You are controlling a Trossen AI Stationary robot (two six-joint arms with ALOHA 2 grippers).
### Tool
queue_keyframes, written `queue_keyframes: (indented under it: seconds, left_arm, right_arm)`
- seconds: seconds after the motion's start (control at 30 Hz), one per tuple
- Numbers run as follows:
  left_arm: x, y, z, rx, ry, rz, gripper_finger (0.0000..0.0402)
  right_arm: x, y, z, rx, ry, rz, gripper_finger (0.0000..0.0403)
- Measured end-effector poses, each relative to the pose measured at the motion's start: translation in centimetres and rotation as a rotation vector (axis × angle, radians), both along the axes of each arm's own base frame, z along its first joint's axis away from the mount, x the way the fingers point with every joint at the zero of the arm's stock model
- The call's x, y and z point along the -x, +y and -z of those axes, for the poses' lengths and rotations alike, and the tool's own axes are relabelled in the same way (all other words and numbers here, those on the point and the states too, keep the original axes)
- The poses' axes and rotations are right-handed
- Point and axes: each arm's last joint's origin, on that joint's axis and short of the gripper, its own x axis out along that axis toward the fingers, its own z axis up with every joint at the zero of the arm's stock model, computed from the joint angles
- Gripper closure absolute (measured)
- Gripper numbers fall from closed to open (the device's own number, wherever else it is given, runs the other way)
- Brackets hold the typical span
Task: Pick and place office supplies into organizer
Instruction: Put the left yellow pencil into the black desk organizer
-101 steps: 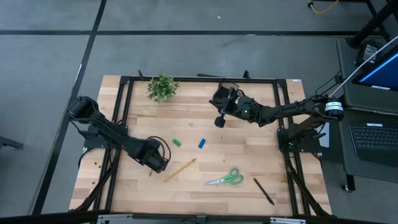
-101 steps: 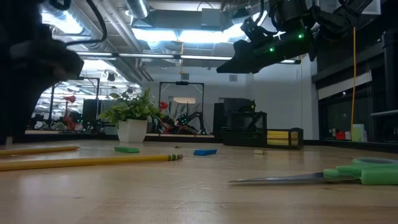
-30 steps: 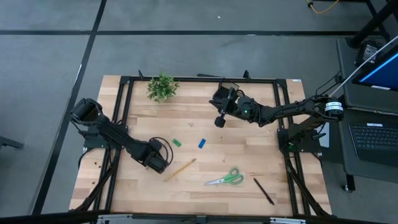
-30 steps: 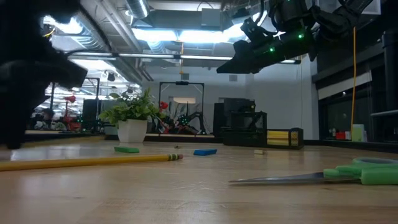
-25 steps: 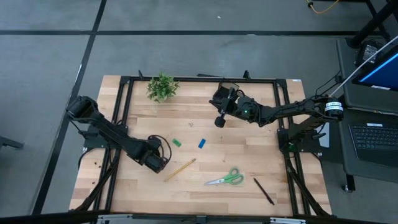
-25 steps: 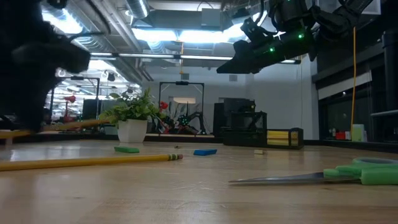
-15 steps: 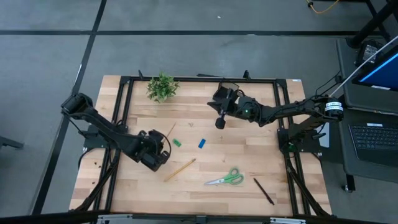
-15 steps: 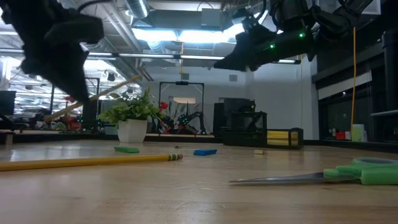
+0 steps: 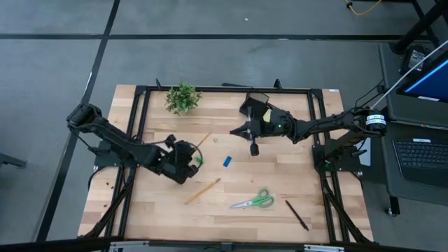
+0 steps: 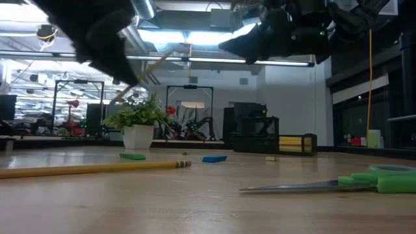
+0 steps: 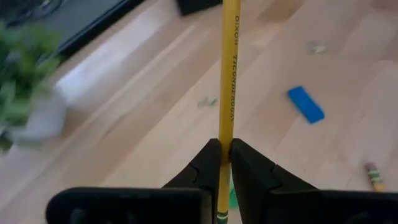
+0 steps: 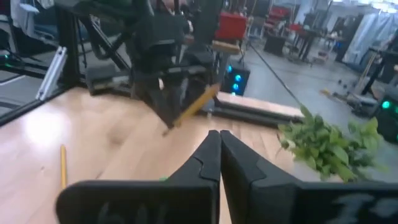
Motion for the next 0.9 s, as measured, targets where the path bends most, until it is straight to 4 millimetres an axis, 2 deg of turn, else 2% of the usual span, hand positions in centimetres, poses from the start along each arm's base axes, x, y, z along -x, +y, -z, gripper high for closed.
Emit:
queue_keyframes:
  seconds: [0.33, 0.53, 0.73, 0.9]
  left_arm:
    - [-3.4, 2.4, -1.9, -0.129, -0.066, 0.203, 0.0373]
    - [-4.6, 3.4, -3.0, -0.176, -0.139, 0.287, 0.0373]
    - [-4.9, 4.0, -3.1, -0.155, -0.149, 0.327, 0.0373]
    - [-5.2, 4.4, -3.4, -0.166, -0.168, 0.349, 0.0373]
  right_arm:
    - [-0.2, 1.4, -0.2, 0.004, -0.019, -0.047, 0.0386]
    - [-0.2, 1.8, -0.4, 0.005, -0.036, -0.059, 0.0337]
    - [-0.2, 1.8, -0.9, -0.038, -0.083, -0.057, 0.0281]
    - [-0.2, 1.8, -1.0, -0.040, -0.099, -0.058, 0.0264]
